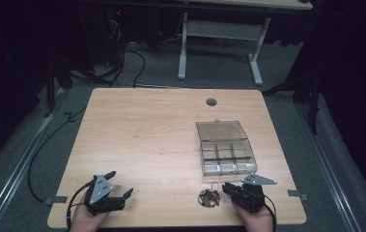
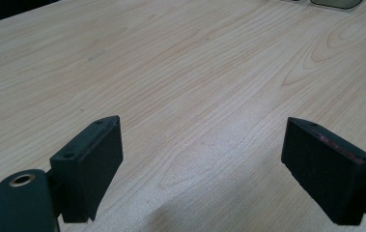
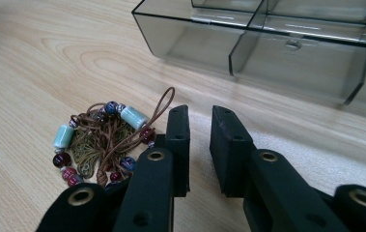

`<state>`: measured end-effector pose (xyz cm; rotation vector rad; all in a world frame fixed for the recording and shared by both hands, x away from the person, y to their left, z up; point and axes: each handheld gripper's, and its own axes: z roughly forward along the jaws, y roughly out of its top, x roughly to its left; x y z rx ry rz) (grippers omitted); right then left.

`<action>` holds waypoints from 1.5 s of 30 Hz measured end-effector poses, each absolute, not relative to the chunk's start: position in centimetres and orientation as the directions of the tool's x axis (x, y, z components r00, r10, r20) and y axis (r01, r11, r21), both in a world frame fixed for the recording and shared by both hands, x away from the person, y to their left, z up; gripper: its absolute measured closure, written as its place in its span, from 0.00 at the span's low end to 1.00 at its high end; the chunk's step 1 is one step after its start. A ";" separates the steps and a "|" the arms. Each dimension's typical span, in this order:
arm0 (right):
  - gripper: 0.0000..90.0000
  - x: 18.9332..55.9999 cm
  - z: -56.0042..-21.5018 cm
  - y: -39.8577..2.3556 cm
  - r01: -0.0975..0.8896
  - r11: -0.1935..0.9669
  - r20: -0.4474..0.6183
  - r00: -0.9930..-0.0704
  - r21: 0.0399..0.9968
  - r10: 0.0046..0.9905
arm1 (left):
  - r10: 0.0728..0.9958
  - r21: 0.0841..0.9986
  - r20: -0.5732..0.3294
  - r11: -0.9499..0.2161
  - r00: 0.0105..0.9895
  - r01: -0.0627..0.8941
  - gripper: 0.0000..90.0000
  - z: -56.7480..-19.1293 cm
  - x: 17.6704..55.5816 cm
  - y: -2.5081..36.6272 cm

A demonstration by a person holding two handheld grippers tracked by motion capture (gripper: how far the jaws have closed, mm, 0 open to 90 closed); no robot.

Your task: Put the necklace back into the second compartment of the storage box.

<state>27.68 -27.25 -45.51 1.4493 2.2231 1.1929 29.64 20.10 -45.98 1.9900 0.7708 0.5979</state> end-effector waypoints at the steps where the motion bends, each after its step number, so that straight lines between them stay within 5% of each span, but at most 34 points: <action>1: 0.87 27.7 -45.5 -27.2 0.657 0.181 0.226 -0.484 0.732 0.845 | 0.716 0.868 0.109 -0.407 0.690 0.285 0.17 -46.0 29.6 20.1; 15: 0.88 27.5 -45.3 -26.8 0.644 0.197 0.196 -0.485 0.739 0.852 | 0.717 0.870 0.108 -0.403 0.688 0.284 0.17 -46.0 29.6 20.1; 30: 0.98 26.5 -44.6 -21.5 0.559 0.369 0.115 -0.648 0.743 0.753 | 0.713 0.866 0.118 -0.415 0.691 0.280 0.17 -46.0 29.6 20.0; 45: 0.98 26.5 -45.2 -23.1 0.602 0.351 0.087 -0.576 0.717 0.812 | 0.712 0.867 0.117 -0.413 0.693 0.278 0.17 -46.0 29.6 20.1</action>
